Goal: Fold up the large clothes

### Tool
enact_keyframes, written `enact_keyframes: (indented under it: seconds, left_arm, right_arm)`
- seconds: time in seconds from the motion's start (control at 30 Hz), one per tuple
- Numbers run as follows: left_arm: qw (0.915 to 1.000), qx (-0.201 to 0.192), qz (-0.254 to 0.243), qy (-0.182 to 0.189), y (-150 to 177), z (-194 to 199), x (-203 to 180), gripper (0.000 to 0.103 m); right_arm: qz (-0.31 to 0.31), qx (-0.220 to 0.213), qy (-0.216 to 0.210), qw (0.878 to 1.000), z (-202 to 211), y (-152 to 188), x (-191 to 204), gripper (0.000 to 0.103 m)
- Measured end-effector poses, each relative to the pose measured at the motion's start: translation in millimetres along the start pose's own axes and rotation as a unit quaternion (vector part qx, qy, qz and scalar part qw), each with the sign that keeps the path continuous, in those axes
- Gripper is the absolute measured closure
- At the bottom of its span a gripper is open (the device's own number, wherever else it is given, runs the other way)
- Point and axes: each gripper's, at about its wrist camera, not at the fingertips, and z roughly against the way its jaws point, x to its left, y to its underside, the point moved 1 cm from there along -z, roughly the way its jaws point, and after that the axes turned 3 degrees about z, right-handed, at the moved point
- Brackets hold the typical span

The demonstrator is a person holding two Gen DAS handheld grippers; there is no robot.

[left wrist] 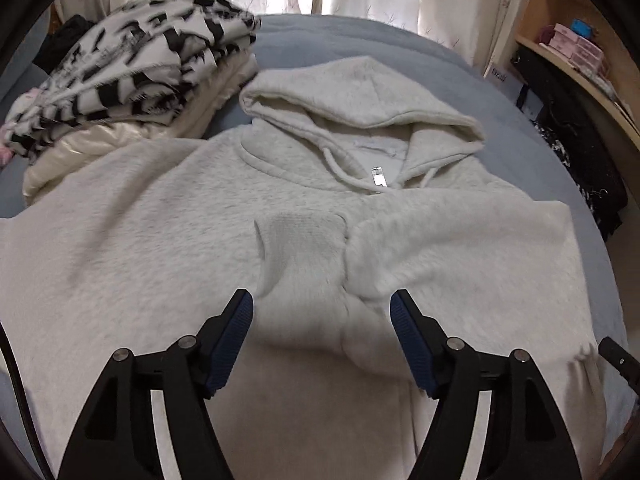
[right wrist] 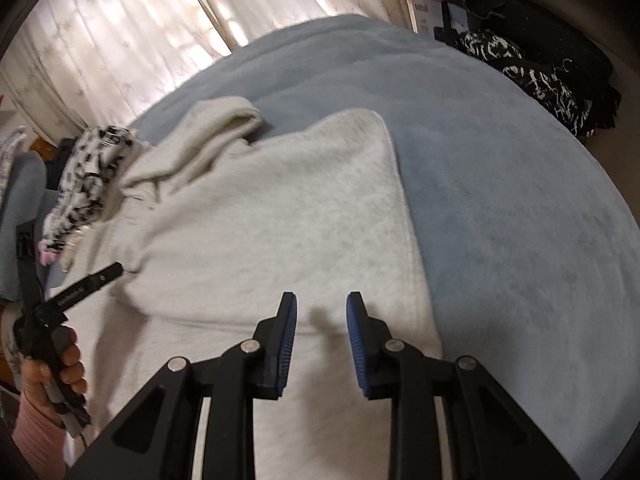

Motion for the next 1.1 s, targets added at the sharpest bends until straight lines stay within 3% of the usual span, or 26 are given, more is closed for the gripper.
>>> enact_keyframes:
  seconds: [0.4,0.63,0.87,1.1]
  left_arm:
    - [0.9992,-0.037,-0.013,-0.007,55,90,-7,0.033]
    - [0.9992,-0.038,-0.01,-0.004,91,128,0,0.029]
    - [0.999,-0.033,0.006,-0.028,121,155,35,0.029]
    - [0.9951,-0.055,0.046,-0.068,134,179,100,0.027]
  right_arm:
    - [-0.01,-0.019,-0.029,0.999,37,36,33,0.076]
    - [-0.016,-0.006,-0.042,0.999,46,62,43,0.069]
    - [0.009,0.001,-0.031,0.999,54,85,58,0.069]
    - [0.048,0.011,-0.034,0.998,52,92,99,0.069]
